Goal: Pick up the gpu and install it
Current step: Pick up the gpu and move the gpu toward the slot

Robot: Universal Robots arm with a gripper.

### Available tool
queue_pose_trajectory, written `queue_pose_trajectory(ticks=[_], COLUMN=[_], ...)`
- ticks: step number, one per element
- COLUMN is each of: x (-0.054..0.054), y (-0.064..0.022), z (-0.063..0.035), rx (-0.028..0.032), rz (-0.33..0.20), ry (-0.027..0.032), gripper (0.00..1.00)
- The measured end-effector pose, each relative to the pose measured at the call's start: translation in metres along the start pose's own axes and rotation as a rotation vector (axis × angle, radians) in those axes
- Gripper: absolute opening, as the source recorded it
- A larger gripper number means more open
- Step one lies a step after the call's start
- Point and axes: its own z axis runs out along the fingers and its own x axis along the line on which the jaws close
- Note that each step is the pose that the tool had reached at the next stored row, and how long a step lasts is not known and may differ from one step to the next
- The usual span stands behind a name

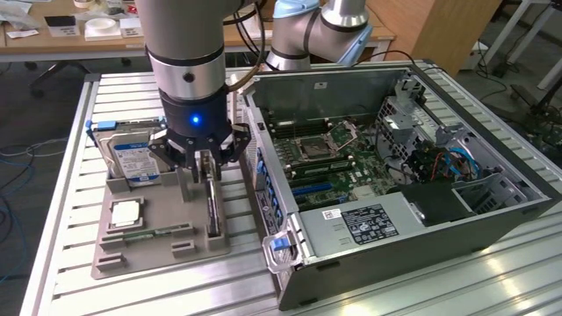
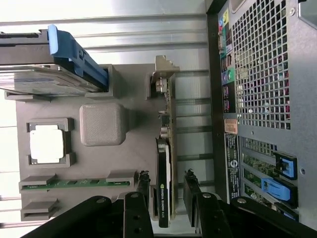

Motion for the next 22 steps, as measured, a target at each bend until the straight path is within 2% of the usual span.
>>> queue_pose_trajectory(ticks=[10, 16, 22], x=[0.0, 0.0, 0.0], y=[-0.0008, -0.0009, -0.0013], z=[0.0176, 0.0195, 0.0281], rx=[0.0036, 0.0045, 0.0047], rz=[0.0, 0.0, 0.0], ry=[-0.0001, -0.0001, 0.0], gripper=[0.42, 0.42, 0.42])
